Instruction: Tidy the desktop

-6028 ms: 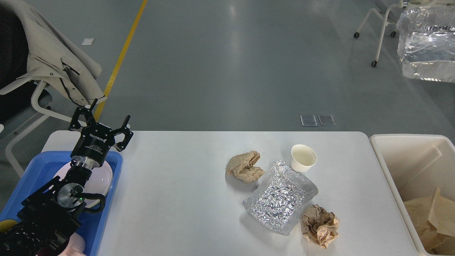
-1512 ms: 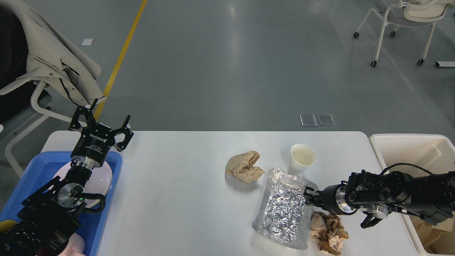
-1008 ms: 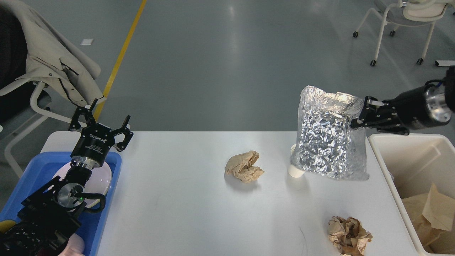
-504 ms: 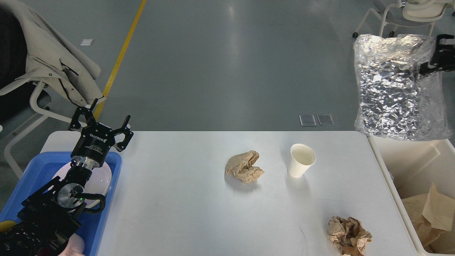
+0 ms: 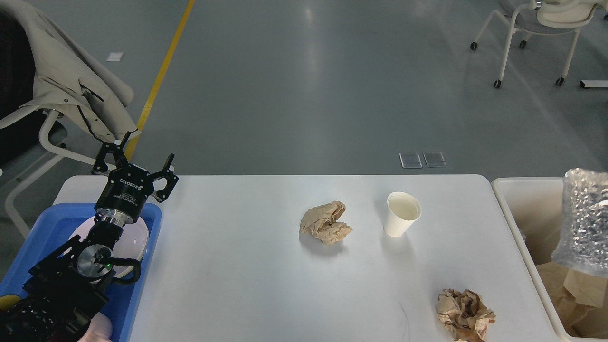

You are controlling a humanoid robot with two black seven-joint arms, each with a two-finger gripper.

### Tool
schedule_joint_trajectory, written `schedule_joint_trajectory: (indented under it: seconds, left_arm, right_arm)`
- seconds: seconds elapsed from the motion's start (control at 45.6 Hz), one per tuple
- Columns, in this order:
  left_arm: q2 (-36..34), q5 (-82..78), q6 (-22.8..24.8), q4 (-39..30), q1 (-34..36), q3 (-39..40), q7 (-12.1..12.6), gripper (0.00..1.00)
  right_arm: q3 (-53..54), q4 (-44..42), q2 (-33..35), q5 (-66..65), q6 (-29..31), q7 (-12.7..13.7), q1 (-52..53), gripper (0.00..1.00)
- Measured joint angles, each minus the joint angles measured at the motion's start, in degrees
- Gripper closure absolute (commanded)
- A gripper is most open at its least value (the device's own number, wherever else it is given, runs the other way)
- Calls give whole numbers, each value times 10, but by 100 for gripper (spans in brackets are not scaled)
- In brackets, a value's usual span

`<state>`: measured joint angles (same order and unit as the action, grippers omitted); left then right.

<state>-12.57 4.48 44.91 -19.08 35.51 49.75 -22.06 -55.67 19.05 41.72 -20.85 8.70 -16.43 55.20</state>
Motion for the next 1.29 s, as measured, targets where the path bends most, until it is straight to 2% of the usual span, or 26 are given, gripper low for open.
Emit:
schedule_joint_trajectory:
  seconds: [0.132,0.219,0.241,0.263,0.285,0.46,0.767,0.855,0.943,0.986,1.008,1.052,1.118,1.206,1.293]
  left_arm:
    - [0,0,0,0,0,0,0,0]
    - [0,0,0,0,0,0,0,0]
    - [0,0,0,0,0,0,0,0]
    - [0,0,0,0,0,0,0,0]
    - [0,0,0,0,0,0,0,0]
    - [0,0,0,0,0,0,0,0]
    - [0,0,0,0,0,0,0,0]
    - [0,0,0,0,0,0,0,0]
    - [0,0,0,0,0,0,0,0]
    - [0,0,0,0,0,0,0,0]
    - [0,0,0,0,0,0,0,0]
    - [0,0,0,0,0,0,0,0]
    - [0,0,0,0,0,0,0,0]
    - [0,0,0,0,0,0,0,0]
    - [0,0,0,0,0,0,0,0]
  right_arm:
    - [55,-92,-76,37,-14,7,-121,100]
    - [73,-113,-98,41,-29,15,-147,71]
    - [75,-115,-101,41,-34,17,-150,52]
    - [77,-117,-103,41,-39,21,-152,24]
    - [78,-117,-104,41,-42,24,-153,0]
    - [80,-119,-107,43,-49,33,-154,0]
    - [78,-118,-100,39,-43,33,-144,0]
    - [73,-107,-98,36,-36,32,-116,0]
    - [43,-67,-86,32,-20,29,-42,0]
    - [9,-22,-71,30,-7,28,20,0]
    - [-47,61,-46,29,15,29,118,0]
    - [-84,119,-36,28,30,29,183,0]
    - [-167,265,-30,22,75,30,298,0]
    - [-249,447,-43,-6,152,30,456,0]
    - [-267,561,-54,-33,252,27,609,0]
